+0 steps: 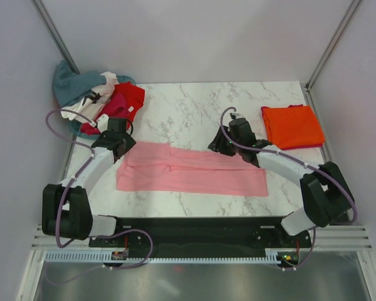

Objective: Fold and stack the t-shirts
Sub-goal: Fold the tshirt

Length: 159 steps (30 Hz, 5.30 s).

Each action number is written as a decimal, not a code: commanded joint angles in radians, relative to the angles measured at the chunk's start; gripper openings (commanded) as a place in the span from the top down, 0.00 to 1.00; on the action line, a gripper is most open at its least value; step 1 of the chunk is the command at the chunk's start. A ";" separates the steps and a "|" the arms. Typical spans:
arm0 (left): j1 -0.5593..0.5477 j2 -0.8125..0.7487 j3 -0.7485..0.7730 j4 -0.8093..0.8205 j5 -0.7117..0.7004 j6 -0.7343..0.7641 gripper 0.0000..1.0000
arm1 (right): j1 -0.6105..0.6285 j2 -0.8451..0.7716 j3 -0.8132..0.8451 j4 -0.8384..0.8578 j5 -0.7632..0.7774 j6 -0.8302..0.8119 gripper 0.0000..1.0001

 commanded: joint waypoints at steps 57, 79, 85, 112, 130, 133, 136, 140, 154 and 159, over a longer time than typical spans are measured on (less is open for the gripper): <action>0.082 0.228 0.084 0.058 0.017 -0.077 0.51 | 0.319 0.613 0.510 0.313 -0.263 0.019 0.91; 0.092 0.320 0.167 0.025 0.062 -0.017 0.55 | 0.368 0.504 0.303 0.431 -0.437 0.029 0.94; 0.091 0.320 0.184 0.005 0.057 -0.002 0.57 | 0.407 0.450 0.228 0.430 -0.451 0.024 0.91; -0.009 0.289 0.222 -0.032 0.122 0.004 0.57 | 0.385 0.343 0.243 0.232 -0.188 -0.102 0.46; 0.063 0.568 0.341 -0.106 0.106 0.026 0.58 | 0.342 0.299 0.167 -0.032 0.021 -0.168 0.55; 0.085 0.585 0.351 -0.113 0.100 0.028 0.58 | 0.341 0.213 0.123 -0.068 0.030 -0.163 0.53; 0.100 0.580 0.348 -0.113 0.090 0.024 0.58 | 0.341 0.165 0.093 -0.116 0.021 -0.157 0.53; 0.100 0.559 0.350 -0.116 0.082 0.032 0.59 | 0.332 0.105 0.083 -0.151 0.061 -0.159 0.53; 0.073 0.403 0.335 -0.118 0.080 0.032 0.57 | 0.332 0.335 0.342 0.038 -0.174 -0.090 0.41; 0.073 0.403 0.328 -0.127 0.086 0.029 0.57 | 0.370 0.515 0.525 0.073 -0.230 -0.086 0.44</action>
